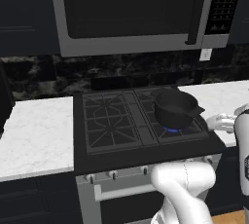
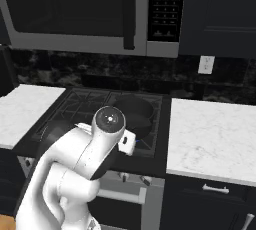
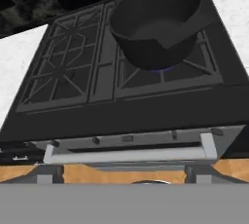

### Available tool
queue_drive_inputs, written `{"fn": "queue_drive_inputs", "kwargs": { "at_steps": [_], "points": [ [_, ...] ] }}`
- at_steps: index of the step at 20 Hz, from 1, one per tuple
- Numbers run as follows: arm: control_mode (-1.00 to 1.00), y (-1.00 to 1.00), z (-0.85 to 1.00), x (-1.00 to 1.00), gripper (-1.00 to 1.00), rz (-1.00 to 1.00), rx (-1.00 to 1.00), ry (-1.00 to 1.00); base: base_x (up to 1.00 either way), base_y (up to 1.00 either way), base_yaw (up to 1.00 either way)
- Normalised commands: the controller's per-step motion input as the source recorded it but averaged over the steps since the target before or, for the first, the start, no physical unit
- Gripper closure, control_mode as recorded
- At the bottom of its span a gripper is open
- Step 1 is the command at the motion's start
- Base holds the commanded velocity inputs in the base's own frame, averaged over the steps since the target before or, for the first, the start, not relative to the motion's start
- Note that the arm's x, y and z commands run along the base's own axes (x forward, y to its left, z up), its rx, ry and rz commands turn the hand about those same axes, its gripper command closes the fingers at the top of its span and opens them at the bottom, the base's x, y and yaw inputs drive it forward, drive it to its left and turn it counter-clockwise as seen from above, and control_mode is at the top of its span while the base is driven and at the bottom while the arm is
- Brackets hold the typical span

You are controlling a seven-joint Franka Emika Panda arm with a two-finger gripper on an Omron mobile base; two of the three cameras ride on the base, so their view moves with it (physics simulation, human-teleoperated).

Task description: Turn off the front right burner of the stove.

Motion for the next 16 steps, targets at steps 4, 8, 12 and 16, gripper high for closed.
{"fn": "queue_drive_inputs", "kwargs": {
  "at_steps": [4, 8, 12, 16],
  "points": [
    [-1.00, -0.98, -0.92, -0.71, -1.00, 0.01, 0.00, -0.33, 0.00, 0.00, 0.00],
    [-1.00, -0.68, -0.79, -0.06, -1.00, 0.18, -0.14, -0.35, 0.00, 0.00, 0.00],
    [-1.00, -0.34, -0.76, 0.02, -1.00, 0.27, -0.29, -0.46, 0.00, 0.00, 0.00],
    [-1.00, -0.01, -0.91, 0.04, -1.00, 0.26, -0.40, -0.37, 0.00, 0.00, 0.00]
  ]
}}
